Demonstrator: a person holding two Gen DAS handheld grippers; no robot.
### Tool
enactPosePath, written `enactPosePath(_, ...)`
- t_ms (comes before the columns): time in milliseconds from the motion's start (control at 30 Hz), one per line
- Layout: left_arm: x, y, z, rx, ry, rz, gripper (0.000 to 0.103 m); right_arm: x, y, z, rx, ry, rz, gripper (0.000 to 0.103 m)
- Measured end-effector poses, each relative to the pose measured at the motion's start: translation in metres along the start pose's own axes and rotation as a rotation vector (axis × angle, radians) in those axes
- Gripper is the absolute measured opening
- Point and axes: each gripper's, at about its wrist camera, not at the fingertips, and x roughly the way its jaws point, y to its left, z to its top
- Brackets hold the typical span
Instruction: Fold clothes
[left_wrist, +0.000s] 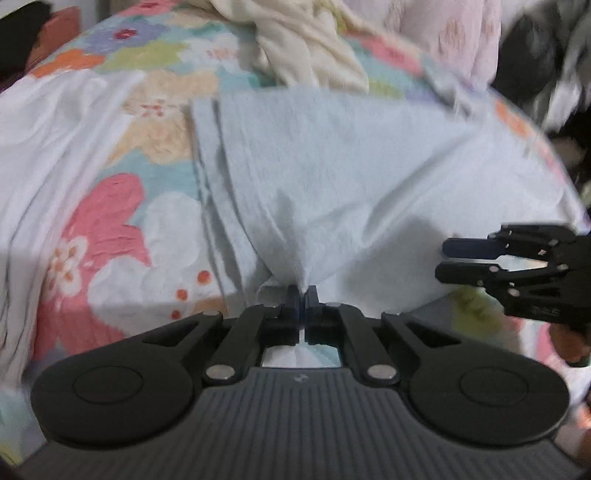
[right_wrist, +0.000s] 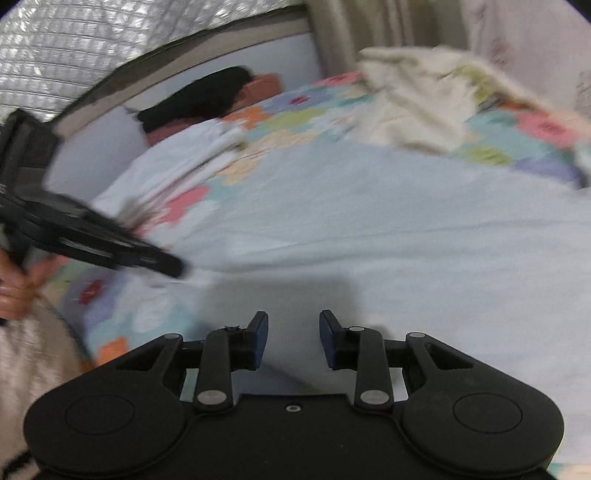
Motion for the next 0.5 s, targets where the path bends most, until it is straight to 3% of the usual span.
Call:
enactPosePath(67,-0.028,0.012,-0.005,-0.083,-0.047,-0.065,0.001,-0.011,-0.014,0.000,0.009,-0.015,-0.052,0.037)
enactPosePath(100,-0.034,0.014,-0.007,-0.079,-0.044,-0.053,0.000,-0.016,-0.023,0.000,0.025,-0.017,-0.065,0.038)
enactPosePath(233,-0.027,0.021,-0.012,-0.012,0.058,0.102,0.000,-0.021,-0.056,-0.003,0.110,0.004,-0.088,0.045)
enactPosePath(300,-0.019,0.025,-0.012,-0.015,0.076,0.116,0.000,-0.018,-0.065,-0.008,0.134,0.029,-0.113,0.045)
enactPosePath(400,-0.017,0.025,0.000,-0.053,0.030,0.066,0.002,-0.020,-0.071,-0.011,0.126,0.043,-0.145,0.045)
enactPosePath(500,-0.005,0.013,0.026,-0.028,-0.017,0.097,0.006,-0.026,-0.082,-0.005,0.113,0.033,-0.193,0.047)
